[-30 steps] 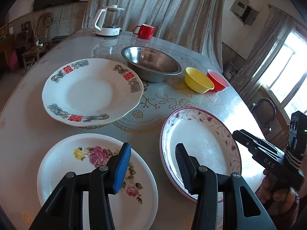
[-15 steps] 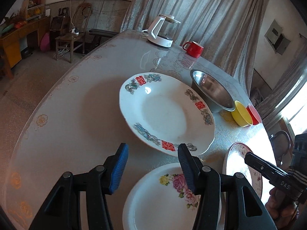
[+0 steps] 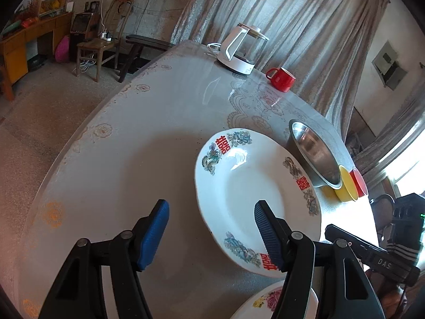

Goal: Organize plates and bowls

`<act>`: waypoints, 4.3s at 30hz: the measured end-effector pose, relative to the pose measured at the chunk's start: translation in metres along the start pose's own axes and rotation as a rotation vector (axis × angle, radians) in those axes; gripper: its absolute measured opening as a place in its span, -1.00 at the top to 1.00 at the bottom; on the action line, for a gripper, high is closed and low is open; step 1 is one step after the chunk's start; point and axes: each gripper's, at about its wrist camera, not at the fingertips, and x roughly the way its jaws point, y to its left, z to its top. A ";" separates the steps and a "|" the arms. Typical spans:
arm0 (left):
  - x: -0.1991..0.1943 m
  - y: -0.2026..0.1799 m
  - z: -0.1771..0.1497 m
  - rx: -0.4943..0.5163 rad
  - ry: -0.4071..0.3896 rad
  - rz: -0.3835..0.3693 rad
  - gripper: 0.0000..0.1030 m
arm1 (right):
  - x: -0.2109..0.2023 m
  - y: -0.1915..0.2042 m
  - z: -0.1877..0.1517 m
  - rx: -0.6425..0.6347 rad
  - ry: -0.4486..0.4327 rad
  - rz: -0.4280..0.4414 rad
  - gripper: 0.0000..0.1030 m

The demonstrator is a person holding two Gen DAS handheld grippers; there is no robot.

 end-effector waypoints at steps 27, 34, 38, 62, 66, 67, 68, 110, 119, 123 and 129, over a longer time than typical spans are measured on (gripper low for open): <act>0.058 -0.002 0.019 0.077 0.120 -0.066 0.50 | 0.055 0.005 0.026 -0.074 0.074 -0.051 0.10; 0.058 -0.006 0.018 0.082 0.127 -0.045 0.50 | 0.052 0.000 0.026 -0.078 0.092 -0.051 0.10; 0.050 -0.011 0.012 0.104 0.119 -0.040 0.50 | 0.046 0.003 0.020 -0.078 0.083 -0.062 0.10; 0.020 -0.030 -0.017 0.217 0.053 -0.077 0.47 | 0.019 0.013 -0.002 -0.153 -0.001 -0.082 0.29; 0.018 -0.030 -0.021 0.230 0.041 -0.076 0.45 | 0.020 0.014 -0.005 -0.177 -0.005 -0.095 0.29; 0.017 -0.030 -0.023 0.227 0.041 -0.083 0.45 | 0.019 0.013 -0.006 -0.169 -0.004 -0.094 0.29; 0.015 -0.031 -0.023 0.227 0.039 -0.089 0.45 | 0.019 0.012 -0.006 -0.164 -0.005 -0.089 0.29; -0.016 -0.192 -0.145 0.457 0.120 -0.299 0.33 | -0.147 -0.079 -0.119 -0.029 -0.186 -0.297 0.29; 0.001 -0.194 -0.155 0.465 0.171 -0.247 0.28 | -0.144 -0.096 -0.132 0.011 -0.169 -0.313 0.28; 0.001 -0.192 -0.154 0.475 0.165 -0.232 0.28 | -0.144 -0.093 -0.135 -0.010 -0.177 -0.321 0.28; -0.001 -0.189 -0.152 0.477 0.157 -0.228 0.28 | -0.146 -0.092 -0.136 -0.020 -0.186 -0.333 0.28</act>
